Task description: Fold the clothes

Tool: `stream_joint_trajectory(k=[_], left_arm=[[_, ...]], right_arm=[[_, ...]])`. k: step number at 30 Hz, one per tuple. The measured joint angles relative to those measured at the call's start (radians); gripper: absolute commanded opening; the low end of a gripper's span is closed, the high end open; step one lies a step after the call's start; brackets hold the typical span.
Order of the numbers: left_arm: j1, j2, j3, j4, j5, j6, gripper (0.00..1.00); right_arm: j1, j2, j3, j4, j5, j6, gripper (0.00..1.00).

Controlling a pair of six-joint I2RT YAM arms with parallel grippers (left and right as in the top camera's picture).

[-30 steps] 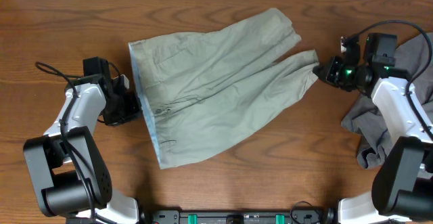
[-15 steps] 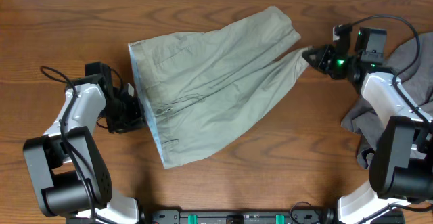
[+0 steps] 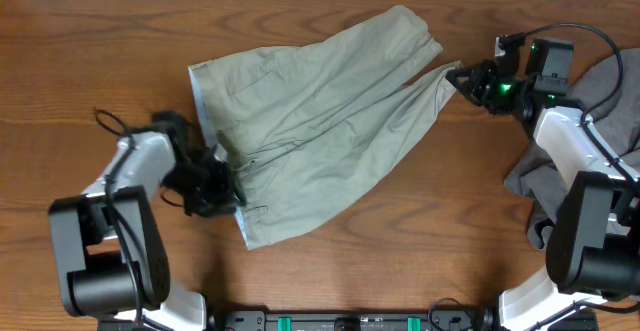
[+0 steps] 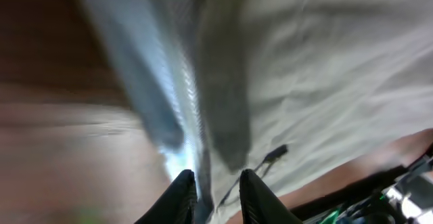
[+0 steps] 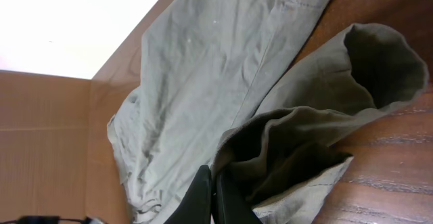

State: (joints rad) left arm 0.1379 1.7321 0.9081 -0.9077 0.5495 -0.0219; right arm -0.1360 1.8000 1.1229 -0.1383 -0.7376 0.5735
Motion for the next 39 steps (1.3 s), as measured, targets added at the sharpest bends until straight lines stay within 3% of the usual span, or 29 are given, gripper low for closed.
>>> stream_joint_trajectory(k=[4,6,12,15,19,27,36,37,39], left_arm=[[-0.022,0.0,-0.051,0.022,0.032,-0.003,0.24],[-0.028,0.0,-0.055,0.024,0.045,-0.008,0.06],[-0.032,0.0,-0.044,0.014,0.084,-0.003,0.06],[0.018,-0.016,0.011,0.007,0.098,-0.008,0.06],[0.118,-0.103,0.108,0.109,0.097,-0.029,0.06],[0.172,-0.175,0.14,0.224,-0.086,-0.071,0.06],[0.171,-0.172,0.14,0.344,-0.339,-0.171,0.06],[0.17,-0.17,0.14,0.348,-0.352,-0.178,0.06],[0.169,-0.165,0.14,0.348,-0.385,-0.188,0.06]], right_arm=[[0.0,0.0,0.0,-0.004,0.0,0.0,0.01],[0.0,0.0,0.0,-0.008,0.0,0.0,0.01],[0.0,0.0,0.0,-0.037,0.005,-0.033,0.02],[0.0,0.0,0.001,-0.107,0.039,-0.075,0.04],[0.004,0.0,0.001,-0.209,0.114,-0.148,0.05],[0.087,0.014,0.001,-0.254,0.195,-0.301,0.02],[0.162,0.098,0.0,-0.063,0.302,-0.266,0.04],[0.162,0.109,0.0,-0.046,0.304,-0.256,0.06],[0.162,0.133,0.001,-0.027,0.316,-0.235,0.26]])
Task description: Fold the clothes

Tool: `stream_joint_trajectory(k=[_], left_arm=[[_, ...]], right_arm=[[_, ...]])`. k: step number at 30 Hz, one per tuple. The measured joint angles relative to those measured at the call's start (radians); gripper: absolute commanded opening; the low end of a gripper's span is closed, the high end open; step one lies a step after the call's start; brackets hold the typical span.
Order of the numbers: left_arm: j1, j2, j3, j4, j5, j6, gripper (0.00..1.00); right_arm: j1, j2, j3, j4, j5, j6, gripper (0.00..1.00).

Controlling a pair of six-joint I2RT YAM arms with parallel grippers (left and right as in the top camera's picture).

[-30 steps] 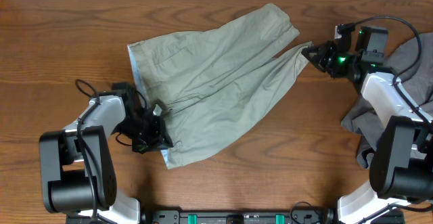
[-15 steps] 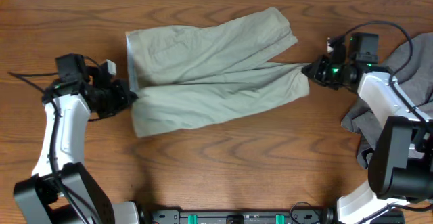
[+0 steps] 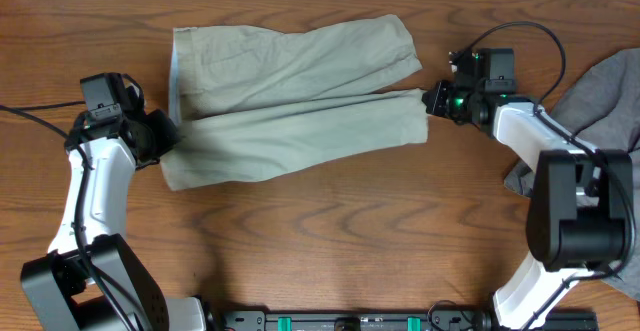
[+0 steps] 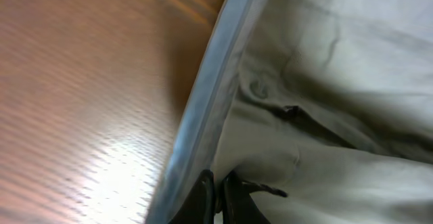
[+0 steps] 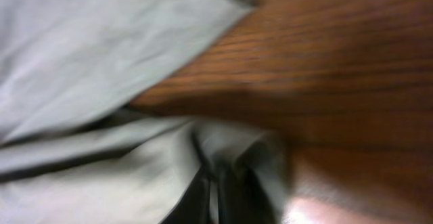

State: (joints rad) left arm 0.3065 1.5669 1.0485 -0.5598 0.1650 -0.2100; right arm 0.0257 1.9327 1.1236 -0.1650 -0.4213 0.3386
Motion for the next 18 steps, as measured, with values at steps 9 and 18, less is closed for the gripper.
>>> stream_joint_trajectory(k=[9,18], left_arm=[[0.001,0.058,0.0,-0.019,-0.068,-0.003,0.06],[0.001,0.068,0.0,-0.019,-0.079,-0.003,0.06]], right_arm=[[-0.031,0.043,0.022,-0.218,-0.051,-0.071,0.33],[-0.022,0.039,0.024,-0.462,-0.164,-0.264,0.33]])
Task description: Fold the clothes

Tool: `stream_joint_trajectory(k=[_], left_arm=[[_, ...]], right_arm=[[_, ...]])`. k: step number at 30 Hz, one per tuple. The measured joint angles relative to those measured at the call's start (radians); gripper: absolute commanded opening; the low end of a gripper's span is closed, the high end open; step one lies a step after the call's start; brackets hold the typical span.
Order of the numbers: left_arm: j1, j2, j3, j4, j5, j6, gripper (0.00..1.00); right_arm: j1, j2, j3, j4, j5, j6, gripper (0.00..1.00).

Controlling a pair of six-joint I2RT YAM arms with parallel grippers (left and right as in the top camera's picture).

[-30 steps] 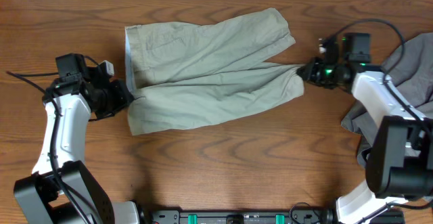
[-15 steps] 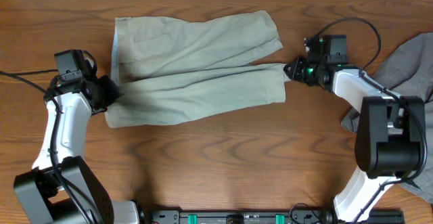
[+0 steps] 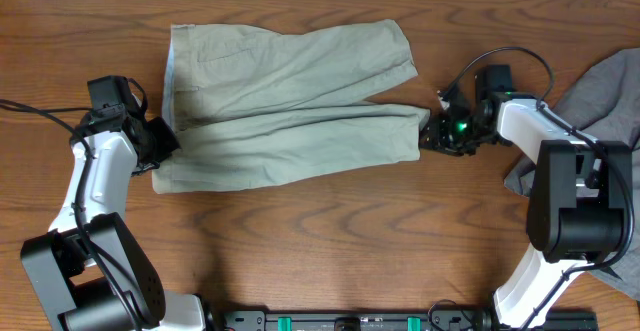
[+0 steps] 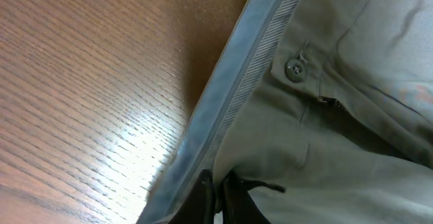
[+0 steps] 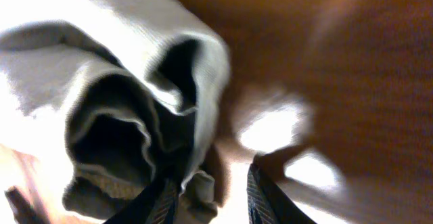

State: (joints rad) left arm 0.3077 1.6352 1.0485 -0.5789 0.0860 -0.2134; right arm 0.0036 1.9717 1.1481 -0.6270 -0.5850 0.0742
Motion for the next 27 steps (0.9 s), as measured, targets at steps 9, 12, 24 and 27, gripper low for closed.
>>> stream_joint_trajectory(k=[9,12,24,27], left_arm=[[0.0,0.0,0.0,0.001,-0.008,0.0,0.06],[0.0,0.0,0.0,0.002,-0.008,0.0,0.06],[0.0,0.0,0.0,0.012,-0.008,0.0,0.06],[0.0,0.0,0.0,0.014,-0.008,0.0,0.06]], right_arm=[[0.073,-0.008,-0.014,-0.025,-0.012,-0.083,0.4],[0.076,-0.014,-0.014,-0.062,0.012,-0.087,0.43],[0.052,-0.03,-0.016,-0.149,0.08,-0.134,0.22],[0.065,-0.027,-0.026,-0.153,0.068,-0.151,0.15]])
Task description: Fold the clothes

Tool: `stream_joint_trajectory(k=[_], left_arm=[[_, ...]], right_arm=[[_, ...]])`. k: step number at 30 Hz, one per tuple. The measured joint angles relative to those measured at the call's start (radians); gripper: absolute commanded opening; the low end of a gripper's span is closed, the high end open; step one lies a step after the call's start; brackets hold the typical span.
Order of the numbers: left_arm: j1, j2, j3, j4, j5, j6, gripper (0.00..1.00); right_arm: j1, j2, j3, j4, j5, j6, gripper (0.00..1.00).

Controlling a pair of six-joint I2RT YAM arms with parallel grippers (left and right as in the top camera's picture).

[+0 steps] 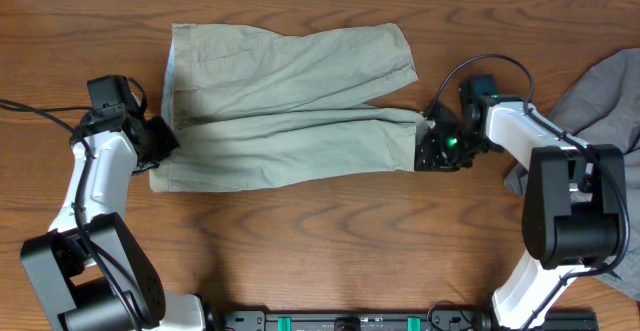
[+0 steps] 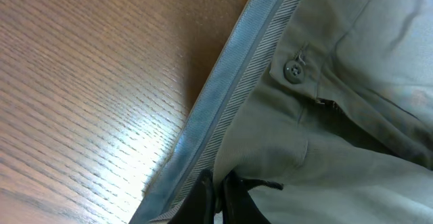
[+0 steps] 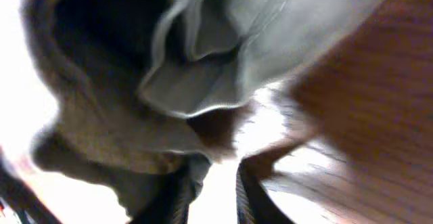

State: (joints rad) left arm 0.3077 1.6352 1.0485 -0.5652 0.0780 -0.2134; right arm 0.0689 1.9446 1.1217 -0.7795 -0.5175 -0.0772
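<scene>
Khaki shorts (image 1: 290,101) lie spread flat on the wooden table (image 1: 320,231), waistband to the left and both legs to the right. My left gripper (image 1: 160,143) is shut on the lower end of the waistband; in the left wrist view its fingers (image 2: 218,187) pinch the cloth beside the pale blue band lining (image 2: 230,95), below the button (image 2: 292,68). My right gripper (image 1: 431,151) sits at the hem of the near leg. In the right wrist view the gripper (image 3: 211,187) is open, and the rumpled hem (image 3: 196,55) lies just ahead of it.
A dark grey garment (image 1: 600,101) lies bunched at the table's right edge, behind my right arm. Black cables run from both wrists across the table's sides.
My right gripper has shifted a little nearer the front corner of the near leg's hem, still open. The left gripper and the shorts have not visibly moved.
Both grippers held the rumpled shorts, the left on the waistband and the right on a leg hem. Then the shorts were stretched out straight between them. Then they lay flat with the right gripper open off the hem, as they do now.
</scene>
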Motion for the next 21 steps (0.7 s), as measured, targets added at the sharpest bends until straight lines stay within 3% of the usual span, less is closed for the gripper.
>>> stream_joint_trajectory(k=[4,9,15,21], left_arm=[[0.0,0.0,0.0,0.002,0.0,0.0,0.06],[0.0,0.0,0.0,0.002,0.0,0.0,0.06],[0.0,0.0,0.0,0.001,0.0,0.0,0.06],[0.0,0.0,0.0,0.001,0.0,0.0,0.06]], right_arm=[[0.033,0.01,-0.007,0.012,-0.033,-0.011,0.02],[0.042,0.019,-0.017,0.036,-0.126,-0.023,0.02],[0.019,-0.081,-0.018,0.037,-0.397,-0.046,0.01],[-0.043,-0.319,-0.003,0.235,-0.52,0.147,0.01]])
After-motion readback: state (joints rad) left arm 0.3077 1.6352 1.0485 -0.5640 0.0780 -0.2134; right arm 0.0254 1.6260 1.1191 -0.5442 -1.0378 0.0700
